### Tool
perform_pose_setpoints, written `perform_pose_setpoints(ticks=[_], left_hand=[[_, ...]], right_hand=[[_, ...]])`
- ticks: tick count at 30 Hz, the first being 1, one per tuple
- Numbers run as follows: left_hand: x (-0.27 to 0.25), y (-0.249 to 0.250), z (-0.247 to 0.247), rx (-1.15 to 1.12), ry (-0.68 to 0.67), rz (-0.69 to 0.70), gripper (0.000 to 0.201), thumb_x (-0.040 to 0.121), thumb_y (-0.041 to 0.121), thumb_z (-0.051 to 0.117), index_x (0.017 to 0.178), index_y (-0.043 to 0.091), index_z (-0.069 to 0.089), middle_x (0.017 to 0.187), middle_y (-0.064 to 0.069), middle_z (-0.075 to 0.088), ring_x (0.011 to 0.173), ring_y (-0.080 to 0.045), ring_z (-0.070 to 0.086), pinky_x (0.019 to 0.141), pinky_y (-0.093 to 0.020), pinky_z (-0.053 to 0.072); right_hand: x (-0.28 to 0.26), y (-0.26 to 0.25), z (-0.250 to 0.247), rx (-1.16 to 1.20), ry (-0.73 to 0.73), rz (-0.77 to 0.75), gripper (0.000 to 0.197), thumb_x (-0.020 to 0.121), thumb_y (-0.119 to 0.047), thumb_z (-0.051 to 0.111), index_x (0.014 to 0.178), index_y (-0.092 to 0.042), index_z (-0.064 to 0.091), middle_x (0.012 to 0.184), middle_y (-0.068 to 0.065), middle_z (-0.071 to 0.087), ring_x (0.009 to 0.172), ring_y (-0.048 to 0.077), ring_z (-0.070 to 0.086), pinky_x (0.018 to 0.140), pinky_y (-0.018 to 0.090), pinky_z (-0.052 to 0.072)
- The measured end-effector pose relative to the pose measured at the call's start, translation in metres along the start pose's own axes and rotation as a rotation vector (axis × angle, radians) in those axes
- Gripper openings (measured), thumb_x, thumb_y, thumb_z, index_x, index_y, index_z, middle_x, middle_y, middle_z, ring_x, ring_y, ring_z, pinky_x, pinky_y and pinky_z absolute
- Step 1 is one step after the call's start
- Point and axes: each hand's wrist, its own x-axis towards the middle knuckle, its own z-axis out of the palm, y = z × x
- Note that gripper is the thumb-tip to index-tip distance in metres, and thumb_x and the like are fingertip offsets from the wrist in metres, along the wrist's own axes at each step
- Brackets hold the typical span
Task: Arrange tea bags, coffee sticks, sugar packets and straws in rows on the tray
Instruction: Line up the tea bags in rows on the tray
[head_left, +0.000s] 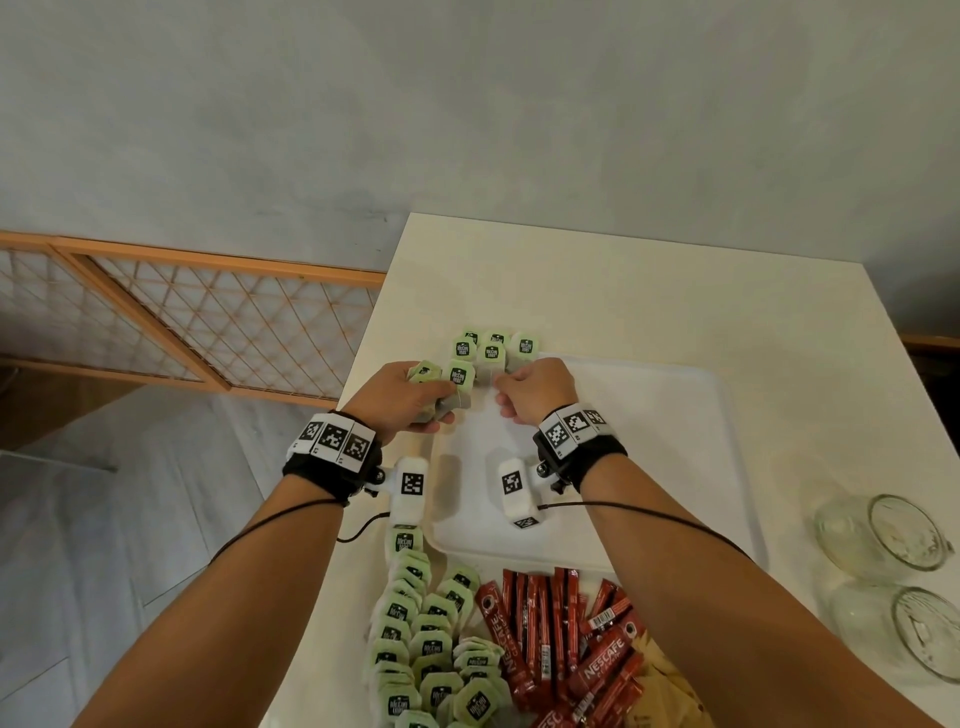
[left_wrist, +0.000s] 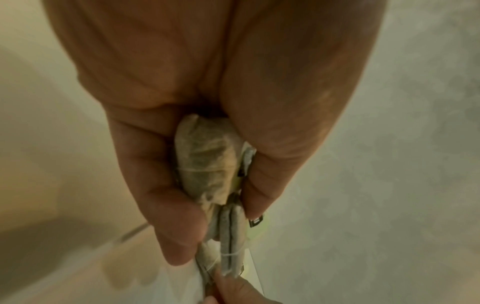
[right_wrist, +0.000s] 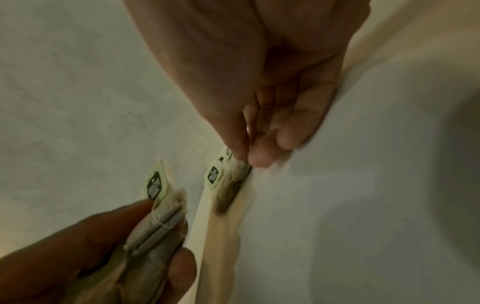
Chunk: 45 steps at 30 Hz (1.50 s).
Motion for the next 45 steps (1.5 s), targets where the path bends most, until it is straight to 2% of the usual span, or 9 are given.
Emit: perform_pose_setpoints(ticks=[4,9,13,21,27,30,32,38,45], left_hand=[[0.000,0.001,0.002,0.002,-0.004,0.013,0.005,0.092,0.011,0.063,0.093,0.013,0.067,0.079,-0.003,0.074,0.076,-0.020,0.072,0.064,-0.027,0.056],[-0.001,0.004,0.005,-0.009,-0.020,0.044,0.004,0.094,0.014,0.064,0.093,0.013,0.068,0.082,-0.005,0.074,0.078,-0.020,0.072,0.061,-0.027,0.055],[-0.003,0.003,0.010,0.008,-0.037,0.070,0.006,0.095,0.016,0.063,0.095,0.013,0.068,0.085,-0.004,0.075,0.079,-0.019,0.073,0.069,-0.031,0.057],[-0.005,-0.001,0.023,0.012,-0.113,0.075,0.010,0.096,0.017,0.065,0.104,0.012,0.069,0.093,-0.012,0.076,0.082,-0.022,0.074,0.061,-0.027,0.057],[0.000,0.000,0.025,0.001,-0.106,0.076,0.021,0.096,0.017,0.066,0.112,0.004,0.066,0.098,-0.017,0.074,0.083,-0.023,0.073,0.065,-0.029,0.059],[0.004,0.002,0.024,-0.031,-0.068,0.065,0.020,0.090,0.004,0.064,0.110,0.002,0.064,0.088,-0.016,0.067,0.079,-0.022,0.070,0.064,-0.028,0.057],[0.007,0.003,0.023,-0.040,-0.038,0.052,0.022,0.085,-0.004,0.061,0.105,0.005,0.063,0.085,-0.015,0.063,0.077,-0.022,0.069,0.062,-0.027,0.057],[0.011,0.000,0.024,-0.007,-0.049,0.026,0.015,0.088,-0.003,0.061,0.091,0.012,0.063,0.082,-0.015,0.062,0.074,-0.023,0.068,0.060,-0.027,0.057],[0.016,0.001,0.026,-0.031,-0.073,0.003,0.020,0.084,-0.009,0.060,0.093,0.008,0.066,0.084,-0.014,0.065,0.081,-0.025,0.068,0.072,-0.032,0.060]], right_hand=[[-0.008,0.002,-0.005,-0.008,0.030,-0.028,0.023,0.091,-0.022,0.072,0.074,-0.006,0.073,0.070,0.011,0.073,0.055,0.020,0.066,0.065,0.038,0.063],[-0.034,0.007,-0.015,0.090,-0.050,-0.098,0.023,0.094,-0.028,0.070,0.086,-0.008,0.077,0.082,0.010,0.076,0.056,0.014,0.062,0.063,0.032,0.061],[-0.053,0.010,-0.016,0.135,-0.129,-0.085,0.021,0.096,-0.028,0.067,0.092,-0.010,0.076,0.079,0.003,0.073,0.056,0.011,0.058,0.060,0.027,0.057],[-0.062,0.020,-0.013,0.175,-0.111,-0.176,0.009,0.094,-0.021,0.069,0.087,-0.022,0.075,0.077,0.003,0.068,0.053,0.011,0.054,0.055,0.026,0.056],[-0.054,0.017,-0.017,0.109,-0.092,-0.191,0.018,0.094,-0.018,0.070,0.079,-0.028,0.070,0.080,0.007,0.069,0.052,0.010,0.053,0.055,0.026,0.054],[-0.042,0.011,-0.027,0.087,-0.040,-0.185,0.014,0.093,-0.019,0.071,0.080,-0.024,0.073,0.077,0.008,0.067,0.053,0.012,0.052,0.057,0.029,0.053],[-0.030,0.010,-0.035,0.052,-0.012,-0.151,0.013,0.092,-0.021,0.071,0.083,-0.012,0.076,0.075,0.008,0.066,0.054,0.015,0.052,0.058,0.031,0.052],[0.006,0.016,-0.038,-0.149,0.035,-0.058,0.029,0.084,-0.025,0.073,0.076,0.003,0.072,0.059,0.004,0.057,0.059,0.022,0.048,0.059,0.036,0.045],[0.014,0.010,-0.034,-0.284,0.091,-0.085,0.028,0.088,-0.023,0.070,0.070,-0.002,0.071,0.060,0.003,0.057,0.059,0.021,0.049,0.049,0.024,0.038]])
